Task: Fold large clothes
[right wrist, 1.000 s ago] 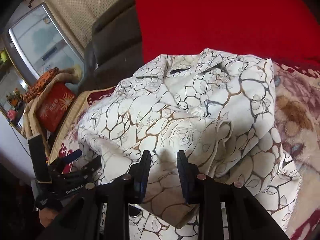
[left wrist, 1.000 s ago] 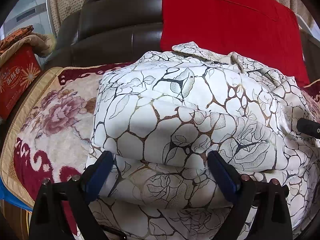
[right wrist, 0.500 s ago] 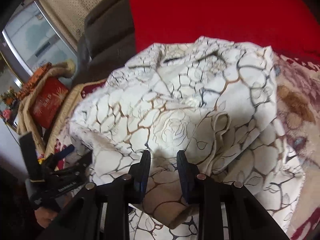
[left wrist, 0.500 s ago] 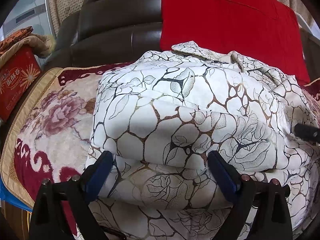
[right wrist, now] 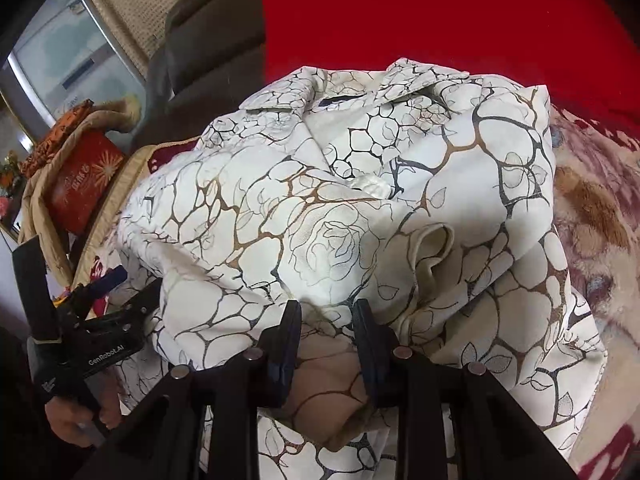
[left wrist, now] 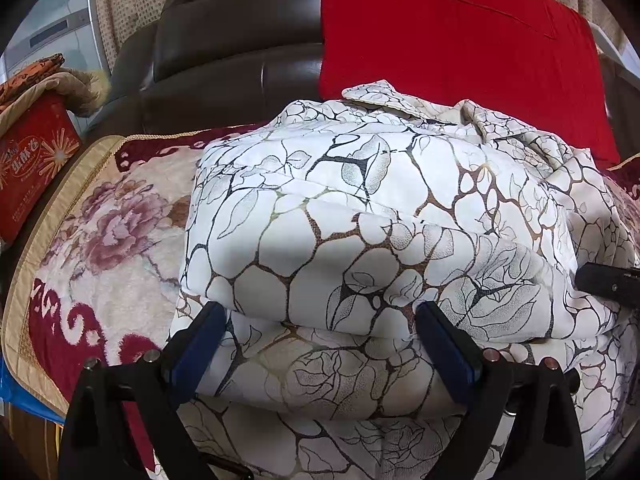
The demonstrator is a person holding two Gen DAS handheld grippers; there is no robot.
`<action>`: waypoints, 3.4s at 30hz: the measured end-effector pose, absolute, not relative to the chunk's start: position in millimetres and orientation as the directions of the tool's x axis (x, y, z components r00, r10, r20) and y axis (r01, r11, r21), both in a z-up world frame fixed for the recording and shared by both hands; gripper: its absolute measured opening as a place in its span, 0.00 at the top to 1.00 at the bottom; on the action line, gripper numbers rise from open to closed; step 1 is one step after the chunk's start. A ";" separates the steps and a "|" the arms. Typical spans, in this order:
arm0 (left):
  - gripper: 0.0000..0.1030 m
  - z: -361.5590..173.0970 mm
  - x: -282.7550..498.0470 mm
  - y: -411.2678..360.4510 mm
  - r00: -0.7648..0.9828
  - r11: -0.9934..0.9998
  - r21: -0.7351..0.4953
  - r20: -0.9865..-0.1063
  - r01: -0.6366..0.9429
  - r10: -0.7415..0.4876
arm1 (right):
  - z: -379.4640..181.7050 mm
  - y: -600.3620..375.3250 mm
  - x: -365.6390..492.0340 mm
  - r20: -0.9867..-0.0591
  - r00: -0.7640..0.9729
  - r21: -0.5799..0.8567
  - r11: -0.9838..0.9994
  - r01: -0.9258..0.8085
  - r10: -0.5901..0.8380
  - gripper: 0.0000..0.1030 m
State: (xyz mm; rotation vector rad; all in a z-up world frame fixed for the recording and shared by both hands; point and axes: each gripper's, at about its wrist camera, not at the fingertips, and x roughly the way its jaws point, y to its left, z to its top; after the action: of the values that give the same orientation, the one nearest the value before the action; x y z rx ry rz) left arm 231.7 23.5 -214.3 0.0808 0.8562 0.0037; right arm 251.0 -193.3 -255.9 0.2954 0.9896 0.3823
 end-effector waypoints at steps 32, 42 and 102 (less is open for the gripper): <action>0.07 -222.3 106.1 121.4 0.582 0.994 -0.075 -0.806 0.078 -0.106 | -258.3 -299.6 104.9 -0.652 0.598 0.556 0.830 -0.041 0.466 0.23; 0.16 -253.0 92.1 103.8 0.456 0.985 -0.170 -0.874 0.041 -0.170 | -309.7 -284.4 60.5 -0.840 0.380 0.439 0.897 0.058 0.387 0.22; 0.37 -345.5 126.2 129.3 0.173 0.956 -0.294 -0.941 0.008 -0.290 | -288.8 -252.7 80.3 -0.663 0.368 0.659 0.742 -0.127 0.652 0.87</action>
State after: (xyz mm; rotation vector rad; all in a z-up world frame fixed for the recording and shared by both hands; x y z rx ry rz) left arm 126.2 129.3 -345.5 -0.2423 1.3852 -0.2143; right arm 80.3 -252.7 -288.8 0.5608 1.0882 0.5349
